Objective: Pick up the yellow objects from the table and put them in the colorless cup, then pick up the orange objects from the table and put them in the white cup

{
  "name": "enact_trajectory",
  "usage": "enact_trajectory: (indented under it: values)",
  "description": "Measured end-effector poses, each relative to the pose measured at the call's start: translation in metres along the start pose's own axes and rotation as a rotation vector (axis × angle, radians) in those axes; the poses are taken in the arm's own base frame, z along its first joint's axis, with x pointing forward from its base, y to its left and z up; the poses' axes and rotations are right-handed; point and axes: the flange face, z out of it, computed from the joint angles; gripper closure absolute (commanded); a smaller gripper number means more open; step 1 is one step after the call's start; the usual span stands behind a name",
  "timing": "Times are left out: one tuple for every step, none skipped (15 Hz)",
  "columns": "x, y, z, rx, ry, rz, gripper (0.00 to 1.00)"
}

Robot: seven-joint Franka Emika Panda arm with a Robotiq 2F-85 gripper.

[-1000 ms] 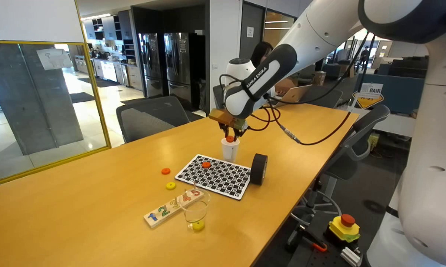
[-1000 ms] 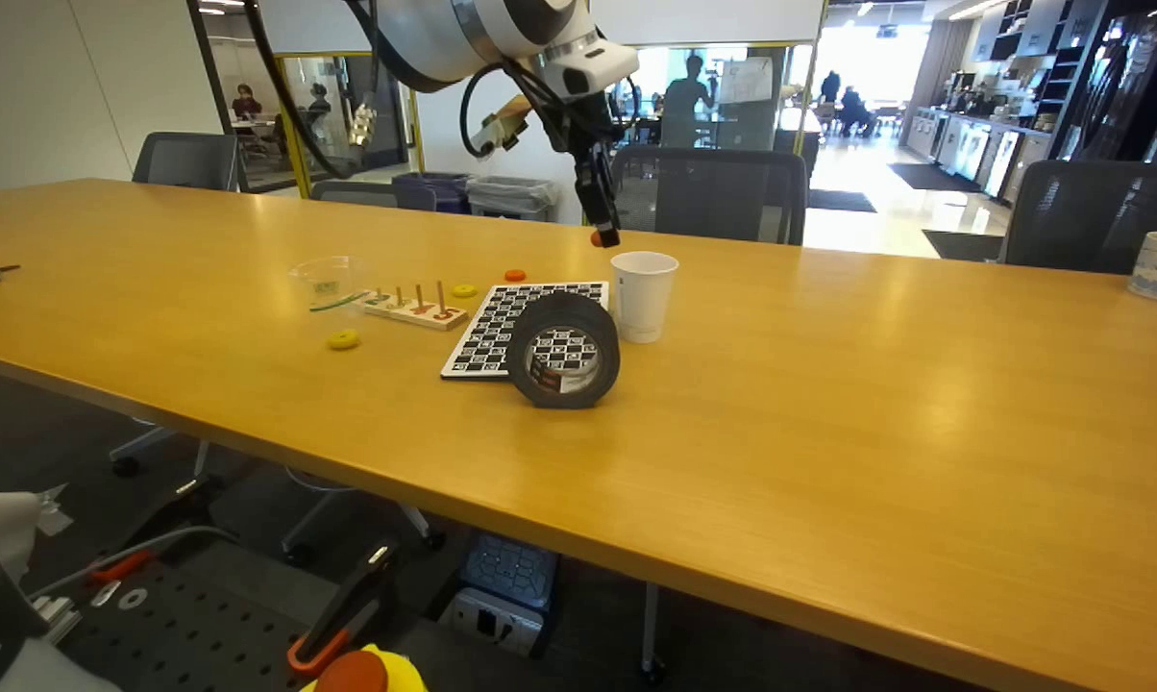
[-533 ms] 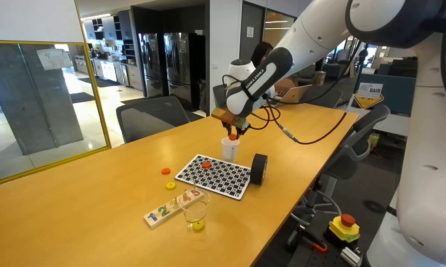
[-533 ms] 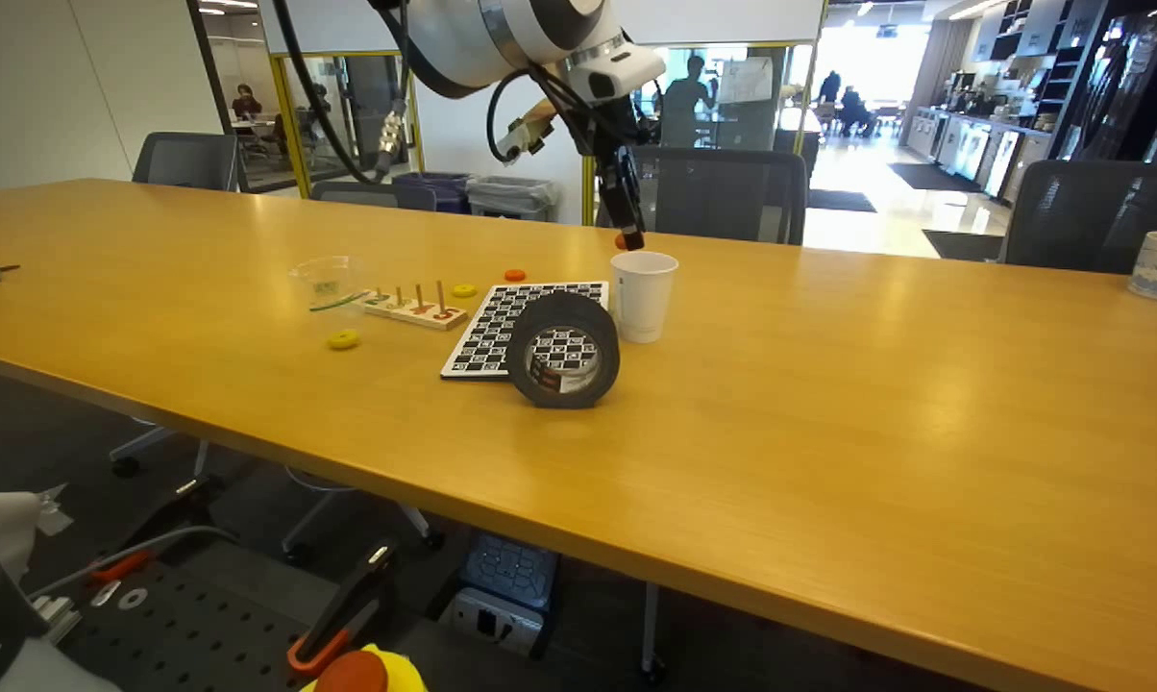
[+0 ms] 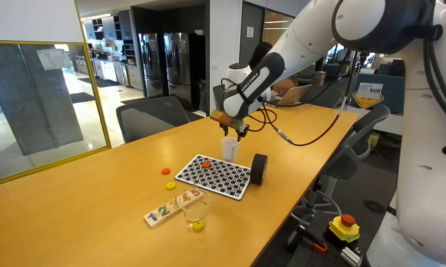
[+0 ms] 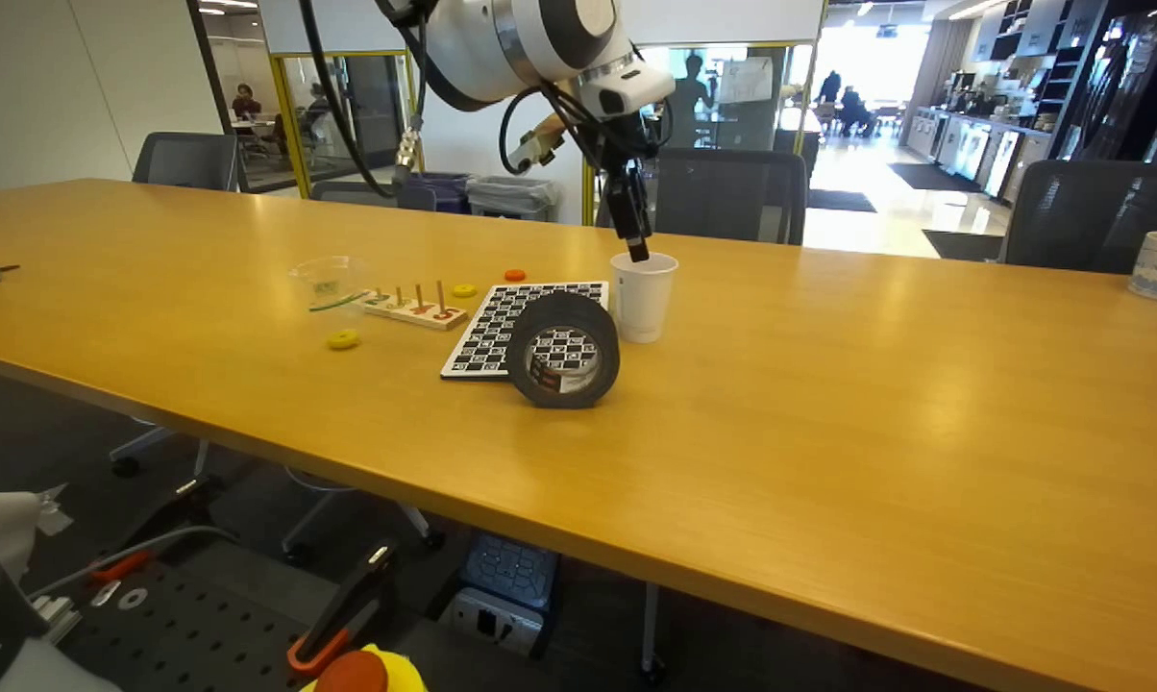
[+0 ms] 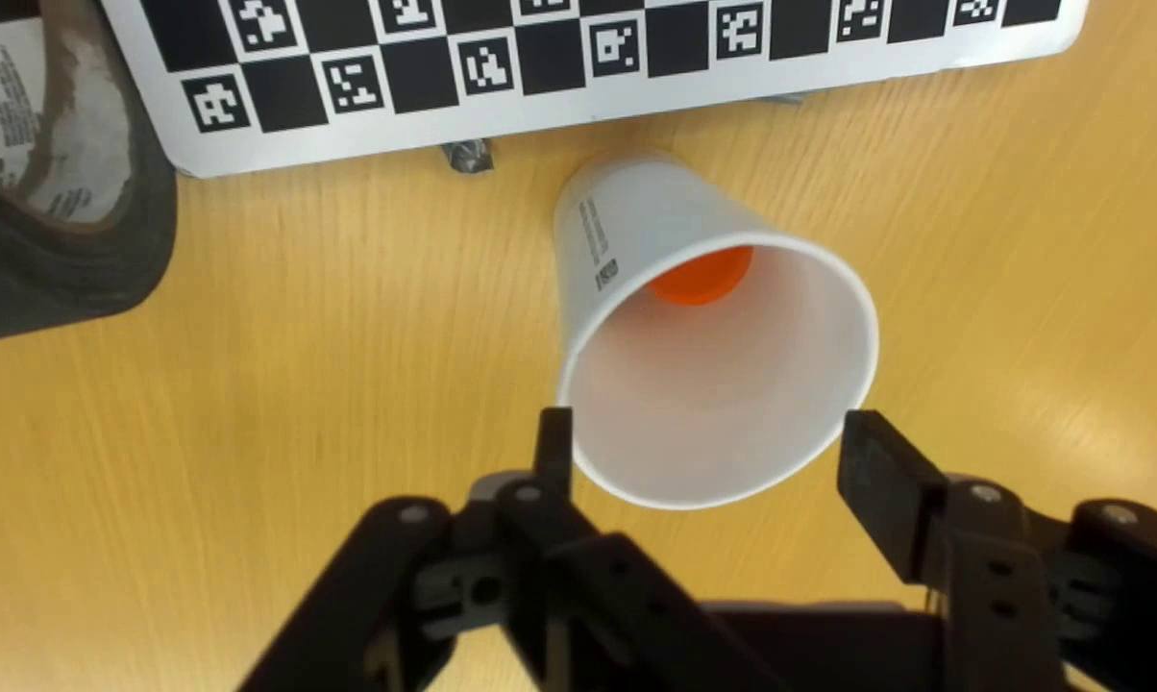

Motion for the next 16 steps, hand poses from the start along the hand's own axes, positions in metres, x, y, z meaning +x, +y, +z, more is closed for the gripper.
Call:
enact_trajectory:
  values:
    - [0.0, -0.001, 0.0, 0.001, -0.002, 0.001, 0.0]
    - [-0.001, -0.001, -0.001, 0.003, -0.002, -0.002, 0.0]
    - [-0.004, -0.003, -0.002, 0.006, -0.003, -0.01, 0.0]
    - [-0.008, -0.005, -0.005, 0.011, -0.006, -0.03, 0.0]
    - [-0.014, -0.008, -0.008, 0.018, -0.01, -0.057, 0.0]
    - [-0.024, -0.012, -0.012, 0.026, -0.019, -0.091, 0.0]
    - [-0.036, -0.016, -0.015, 0.036, -0.033, -0.13, 0.0]
    - [-0.05, -0.019, -0.019, 0.047, -0.052, -0.173, 0.0]
    - [-0.065, -0.023, -0.022, 0.059, -0.075, -0.217, 0.0]
    - [-0.08, -0.026, -0.025, 0.069, -0.1, -0.258, 0.0]
    - [-0.093, -0.029, -0.026, 0.079, -0.125, -0.293, 0.0]
    - [-0.105, -0.032, -0.027, 0.088, -0.152, -0.324, 0.0]
    - [-0.114, -0.034, -0.026, 0.095, -0.178, -0.351, 0.0]
    - [-0.121, -0.034, -0.024, 0.098, -0.202, -0.375, 0.0]
    - [-0.126, -0.035, -0.022, 0.095, -0.224, -0.395, 0.0]
    - [-0.129, -0.035, -0.017, 0.089, -0.243, -0.411, 0.0]
